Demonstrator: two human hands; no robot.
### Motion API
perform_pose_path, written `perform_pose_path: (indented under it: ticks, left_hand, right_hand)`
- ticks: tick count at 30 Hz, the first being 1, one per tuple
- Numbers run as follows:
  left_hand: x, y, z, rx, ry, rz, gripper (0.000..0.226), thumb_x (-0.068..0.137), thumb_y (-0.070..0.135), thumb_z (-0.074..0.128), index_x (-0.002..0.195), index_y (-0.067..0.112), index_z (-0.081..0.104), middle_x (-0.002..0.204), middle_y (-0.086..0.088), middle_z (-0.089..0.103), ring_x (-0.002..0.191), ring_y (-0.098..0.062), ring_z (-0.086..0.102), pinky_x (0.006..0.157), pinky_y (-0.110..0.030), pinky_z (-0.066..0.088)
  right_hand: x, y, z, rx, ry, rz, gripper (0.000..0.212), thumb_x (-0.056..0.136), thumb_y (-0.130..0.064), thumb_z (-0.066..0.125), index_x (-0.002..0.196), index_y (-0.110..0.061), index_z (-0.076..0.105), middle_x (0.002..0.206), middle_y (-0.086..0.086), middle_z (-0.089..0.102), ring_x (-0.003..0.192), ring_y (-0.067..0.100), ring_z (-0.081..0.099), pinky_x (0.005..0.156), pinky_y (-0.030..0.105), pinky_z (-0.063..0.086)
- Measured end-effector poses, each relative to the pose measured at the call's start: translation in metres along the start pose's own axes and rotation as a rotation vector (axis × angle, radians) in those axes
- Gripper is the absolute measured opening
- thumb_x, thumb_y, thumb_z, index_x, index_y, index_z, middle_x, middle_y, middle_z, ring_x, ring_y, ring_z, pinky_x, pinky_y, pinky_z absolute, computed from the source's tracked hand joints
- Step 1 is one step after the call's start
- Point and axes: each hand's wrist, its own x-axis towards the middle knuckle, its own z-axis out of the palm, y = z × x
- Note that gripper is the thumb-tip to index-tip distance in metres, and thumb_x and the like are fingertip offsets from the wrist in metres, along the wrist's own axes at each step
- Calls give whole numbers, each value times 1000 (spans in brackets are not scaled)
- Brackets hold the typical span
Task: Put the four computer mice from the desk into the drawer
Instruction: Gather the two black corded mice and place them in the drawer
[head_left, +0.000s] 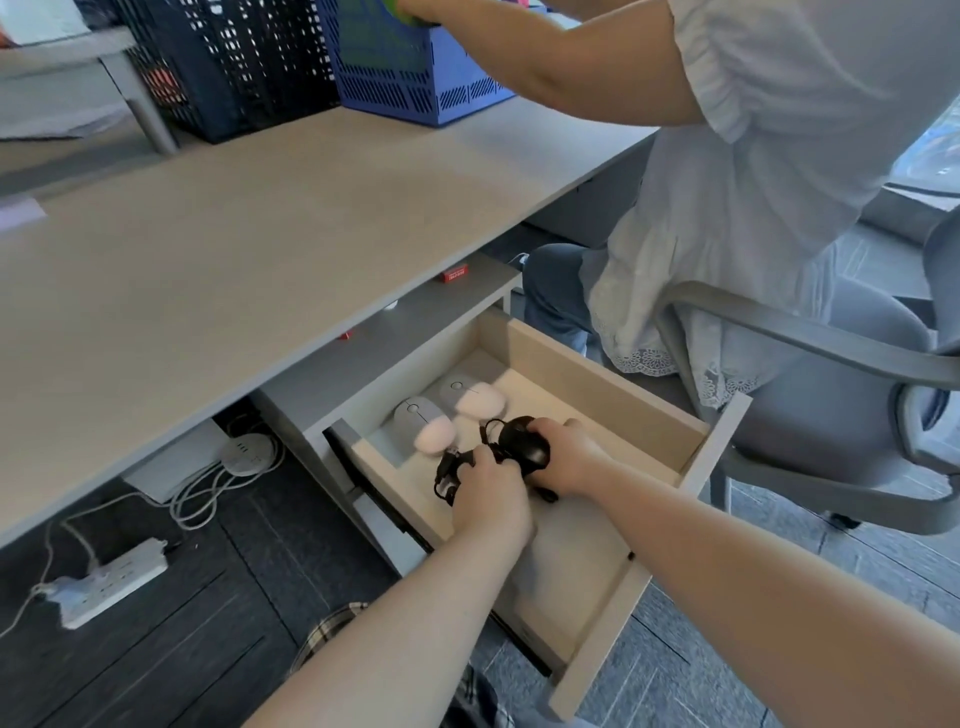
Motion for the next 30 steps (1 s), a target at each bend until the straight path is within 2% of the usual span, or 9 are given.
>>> perform_pose_path:
  ticks: [3,5,10,13,18,24,30]
  left_hand:
    - [-3,5,-9,-123,-35,-65,42,84,29,54,123,12,51,132,-12,34,123,-35,36,101,-41,38]
    - [-2,8,-13,-176,-68,-96,44,84,32,53,123,12,51,132,-11,32,123,-35,35,104,-41,36]
    - [-2,9,-11,-172,-36,-109,43,85,26,56,123,10,47,135,-13,29,124,-35,34,101,-38,37]
    - [-1,10,-8,-190,-25,-112,44,84,31,58,121,9,48,136,-13,29,123,-35,34,100,-39,38]
    - [2,10,-9,-206,-12,-124,41,89,31,51,122,7,47,137,-14,30,123,-36,35,100,-39,36]
    - [1,7,-16,-160,-22,-112,44,93,32,46,128,6,44,135,-14,33,124,-37,38,100,-43,37]
    - [5,-1,-41,-54,17,-59,37,91,20,44,126,10,46,129,-12,39,120,-34,46,87,-38,41]
  right_hand:
    - [-1,1,-2,-7,16,-5,67,80,-28,67,141,-23,40,127,18,45,111,39,56,101,34,44]
    - [0,2,-3,-4,30,-16,62,83,-25,63,141,-22,41,127,18,46,110,39,57,100,32,43]
    - [1,2,-3,-11,27,-36,61,83,-23,62,140,-23,42,127,18,47,110,37,57,98,31,43]
    - [2,4,-2,-7,28,-40,61,82,-23,64,139,-24,43,127,17,47,110,37,57,97,30,43]
    - [3,5,-2,7,26,-44,61,82,-24,65,139,-23,43,128,18,47,111,37,57,99,30,42]
    - [3,4,-6,16,94,-15,49,88,-28,56,134,-17,46,128,19,54,116,37,55,96,38,47]
    - [-2,1,-21,-18,92,-19,40,92,-24,52,130,-13,52,130,14,59,119,32,55,95,36,47]
